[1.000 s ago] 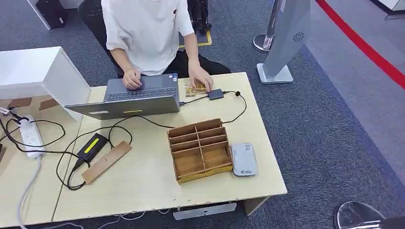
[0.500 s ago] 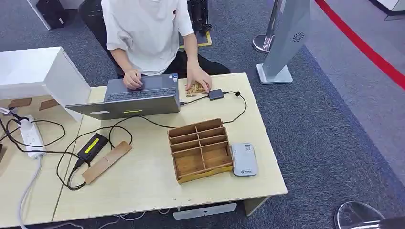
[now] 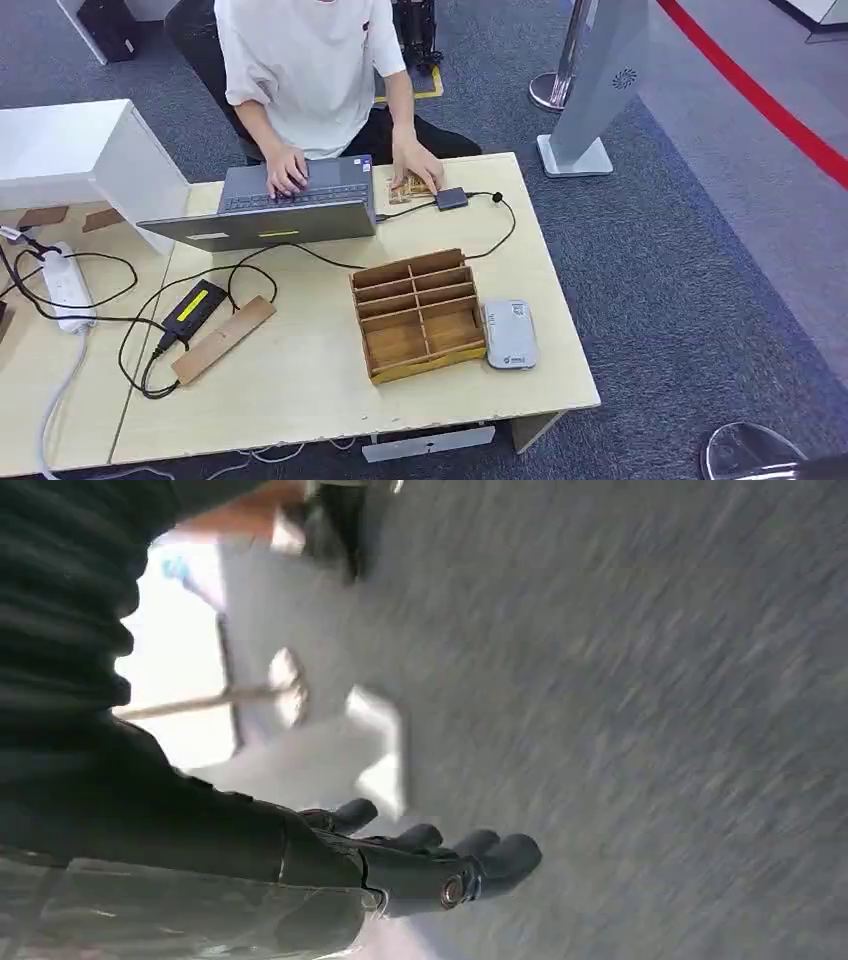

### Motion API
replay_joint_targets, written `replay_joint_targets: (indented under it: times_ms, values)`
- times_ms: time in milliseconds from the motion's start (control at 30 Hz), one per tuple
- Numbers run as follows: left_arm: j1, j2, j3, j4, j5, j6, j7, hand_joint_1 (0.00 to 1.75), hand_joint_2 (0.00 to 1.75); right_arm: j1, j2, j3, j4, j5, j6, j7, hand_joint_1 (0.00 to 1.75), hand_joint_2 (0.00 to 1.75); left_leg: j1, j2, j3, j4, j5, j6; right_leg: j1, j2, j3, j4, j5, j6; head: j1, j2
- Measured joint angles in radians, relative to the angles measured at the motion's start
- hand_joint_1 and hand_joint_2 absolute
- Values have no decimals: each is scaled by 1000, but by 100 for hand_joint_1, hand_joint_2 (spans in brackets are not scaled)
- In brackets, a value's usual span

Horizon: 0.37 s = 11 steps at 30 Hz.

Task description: Pass the card to the sensor for recognition and then transmit it.

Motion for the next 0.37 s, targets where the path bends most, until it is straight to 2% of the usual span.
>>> replay_joint_targets:
  times_ms: [133,200,367]
  values:
    - [-4,-9,-5,0,-23,7,10,0,175,-7,25,-36,0,-24,25,-34,0,175,0,0,0,0,0,0,0,0,0,0,0,0,0,0]
    - [-7,-19,-14,0,-43,37,10,0,175,-10,32,-53,0,-40,49,-54,0,175,0,0,0,0,0,0,0,0,1,0,0,0,0,0]
    - [-10,-38,-49,-6,-87,50,-26,0,175,-20,40,-73,0,-31,107,-78,0,175,-1,0,0,0,-1,0,-1,0,1,0,0,0,0,0]
